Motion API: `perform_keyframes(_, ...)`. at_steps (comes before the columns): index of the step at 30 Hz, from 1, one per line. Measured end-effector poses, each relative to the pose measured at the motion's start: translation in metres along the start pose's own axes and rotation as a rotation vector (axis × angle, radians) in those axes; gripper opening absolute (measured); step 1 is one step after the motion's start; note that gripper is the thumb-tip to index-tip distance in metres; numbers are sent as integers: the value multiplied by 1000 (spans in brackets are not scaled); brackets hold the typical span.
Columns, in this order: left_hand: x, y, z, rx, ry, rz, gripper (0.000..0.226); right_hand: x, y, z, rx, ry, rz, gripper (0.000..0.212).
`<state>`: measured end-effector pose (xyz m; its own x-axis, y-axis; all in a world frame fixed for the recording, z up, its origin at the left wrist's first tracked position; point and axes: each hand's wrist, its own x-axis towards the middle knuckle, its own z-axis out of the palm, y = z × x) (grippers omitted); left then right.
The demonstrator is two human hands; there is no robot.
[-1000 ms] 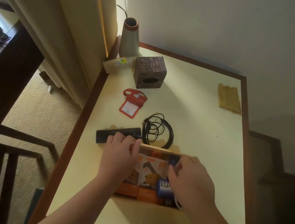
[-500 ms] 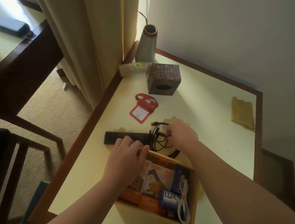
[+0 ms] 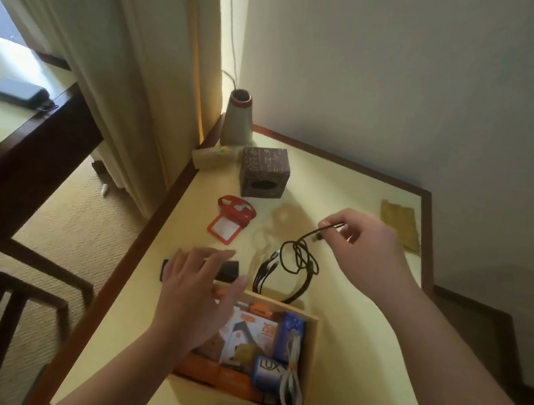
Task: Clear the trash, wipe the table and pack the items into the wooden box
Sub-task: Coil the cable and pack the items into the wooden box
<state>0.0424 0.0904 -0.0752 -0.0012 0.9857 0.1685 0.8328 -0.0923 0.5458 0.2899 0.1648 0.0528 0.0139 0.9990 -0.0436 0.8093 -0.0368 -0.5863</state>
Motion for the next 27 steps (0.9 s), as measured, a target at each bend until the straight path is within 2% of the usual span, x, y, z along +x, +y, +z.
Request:
perform_keyframes(2, 14, 37, -12, -90, -32, 50, 72, -11, -13, -35, 80, 65, -30, 7)
perform_keyframes(5, 43, 100, -25, -250, -211, 34, 98, -23, -38, -87, 191, 156, -105, 8)
perform_keyframes(7, 59, 136, -32, -290, -285, 41, 84, -29, -54, -125, 263, 242, -157, 8)
perform_keyframes(10, 72, 174, -46, -380, -245, 105, 21, -38, -71, -182, 349, 382, -192, 8)
perform_keyframes(11, 74, 184, -53, -428, -211, 119, 9, -42, -74, -200, 373, 420, -193, 9)
perform_keyframes(13, 80, 201, -73, -527, -165, 157, 9, -51, -79, -230, 425, 470, -170, 13)
perform_keyframes(14, 83, 210, -83, -580, -197, 176, 14, -54, -81, -241, 464, 479, -149, 14)
perform_keyframes(17, 82, 243, -111, -570, -439, 270, 56, -70, -98, -264, 584, 472, -103, 14)
perform_keyframes(18, 80, 254, -114, -514, -473, 310, 57, -74, -105, -271, 601, 468, -102, 14)
perform_keyframes(19, 80, 260, -113, -453, -482, 347, 47, -80, -114, -278, 615, 477, -102, 16)
perform_keyframes(21, 79, 270, -114, -413, -458, 360, 31, -90, -130, -298, 650, 533, -99, 17)
perform_keyframes(25, 78, 259, -137, -566, -343, 263, 47, -108, -133, -351, 668, 749, -24, 12)
perform_keyframes(27, 81, 249, -160, -630, -288, 218, 49, -109, -111, -363, 449, 803, 60, 24)
